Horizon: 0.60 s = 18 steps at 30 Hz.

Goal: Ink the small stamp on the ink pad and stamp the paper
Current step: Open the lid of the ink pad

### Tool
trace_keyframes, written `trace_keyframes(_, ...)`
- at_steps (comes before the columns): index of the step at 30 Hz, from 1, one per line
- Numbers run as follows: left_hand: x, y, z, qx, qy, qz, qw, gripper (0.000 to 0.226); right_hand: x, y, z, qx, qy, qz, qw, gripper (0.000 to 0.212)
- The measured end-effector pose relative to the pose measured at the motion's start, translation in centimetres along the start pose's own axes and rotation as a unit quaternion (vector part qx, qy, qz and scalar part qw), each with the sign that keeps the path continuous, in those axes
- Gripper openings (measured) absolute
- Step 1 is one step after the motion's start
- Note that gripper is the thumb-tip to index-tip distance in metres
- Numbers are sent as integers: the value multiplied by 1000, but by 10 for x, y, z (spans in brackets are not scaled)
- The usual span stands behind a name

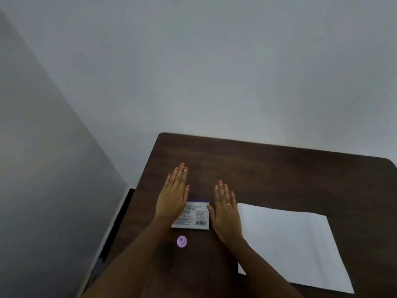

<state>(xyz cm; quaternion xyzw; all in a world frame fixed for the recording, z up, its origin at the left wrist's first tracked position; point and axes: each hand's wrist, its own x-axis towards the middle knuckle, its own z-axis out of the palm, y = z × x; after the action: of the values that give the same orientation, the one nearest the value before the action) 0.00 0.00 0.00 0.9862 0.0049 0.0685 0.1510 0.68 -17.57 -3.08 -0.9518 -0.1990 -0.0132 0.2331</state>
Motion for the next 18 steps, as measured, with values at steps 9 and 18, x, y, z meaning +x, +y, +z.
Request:
trace_keyframes(9, -42, -41, 9, -146, -183, -39, 971, 59, -6, 9, 15, -2, -207, -120, 971, 81)
trace_keyframes(18, -45, -67, 10, -137, -281, 16, 950, 103, -3, 12, 15, 9, -229, -119, 966, 85)
